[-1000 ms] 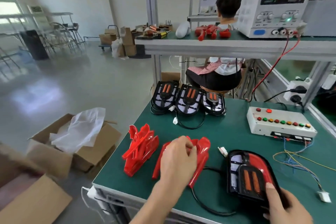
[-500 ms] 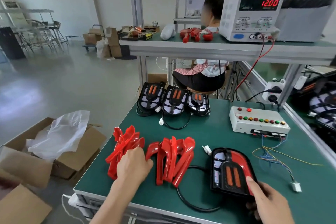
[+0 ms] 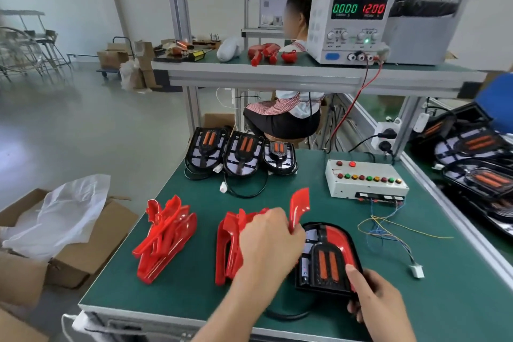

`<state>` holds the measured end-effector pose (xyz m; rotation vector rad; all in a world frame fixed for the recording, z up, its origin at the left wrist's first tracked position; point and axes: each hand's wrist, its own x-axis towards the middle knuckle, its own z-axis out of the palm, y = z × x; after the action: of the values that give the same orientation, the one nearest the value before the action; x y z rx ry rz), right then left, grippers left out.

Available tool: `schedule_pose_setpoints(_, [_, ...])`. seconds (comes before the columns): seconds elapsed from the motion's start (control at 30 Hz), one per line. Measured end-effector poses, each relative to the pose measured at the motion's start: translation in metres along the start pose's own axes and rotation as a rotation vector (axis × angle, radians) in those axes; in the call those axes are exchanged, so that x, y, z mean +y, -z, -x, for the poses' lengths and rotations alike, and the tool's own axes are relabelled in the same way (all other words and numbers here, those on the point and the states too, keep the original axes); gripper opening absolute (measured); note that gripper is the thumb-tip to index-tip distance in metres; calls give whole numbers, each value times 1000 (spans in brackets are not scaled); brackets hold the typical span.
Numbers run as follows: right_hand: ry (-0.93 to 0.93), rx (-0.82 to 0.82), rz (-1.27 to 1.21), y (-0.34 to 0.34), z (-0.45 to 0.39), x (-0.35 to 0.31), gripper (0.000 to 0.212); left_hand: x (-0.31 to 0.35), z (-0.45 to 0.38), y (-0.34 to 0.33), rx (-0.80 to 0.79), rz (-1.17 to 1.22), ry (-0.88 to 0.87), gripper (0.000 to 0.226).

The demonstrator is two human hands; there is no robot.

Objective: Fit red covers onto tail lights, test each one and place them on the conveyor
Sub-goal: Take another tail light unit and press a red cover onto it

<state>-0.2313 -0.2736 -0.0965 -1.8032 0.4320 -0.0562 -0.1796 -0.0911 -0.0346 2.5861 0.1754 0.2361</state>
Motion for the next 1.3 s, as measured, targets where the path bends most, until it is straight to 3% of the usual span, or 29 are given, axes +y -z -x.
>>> schedule_pose_setpoints(0.2, [50,-15,7,1,-2,9,19,12,9,-42,-117,-184,-103,23])
schedule_pose_setpoints(0.57, [104,38,-26,-1,-1,18,8,-4,14,-45,-211,-281,-277,25])
schedule_pose_setpoints(0.87, [91,86,-23,-2,0,22,15,-9,23,-59,-106,-240,-315,32])
schedule_pose_setpoints(1.13, [92,252,-127,-12,1,32,21,-4,52,-71,-13,195,-205,28])
schedule_pose_setpoints(1.3, [98,354,-227,-24,7,29,24,3,57,-76,105,632,14,20])
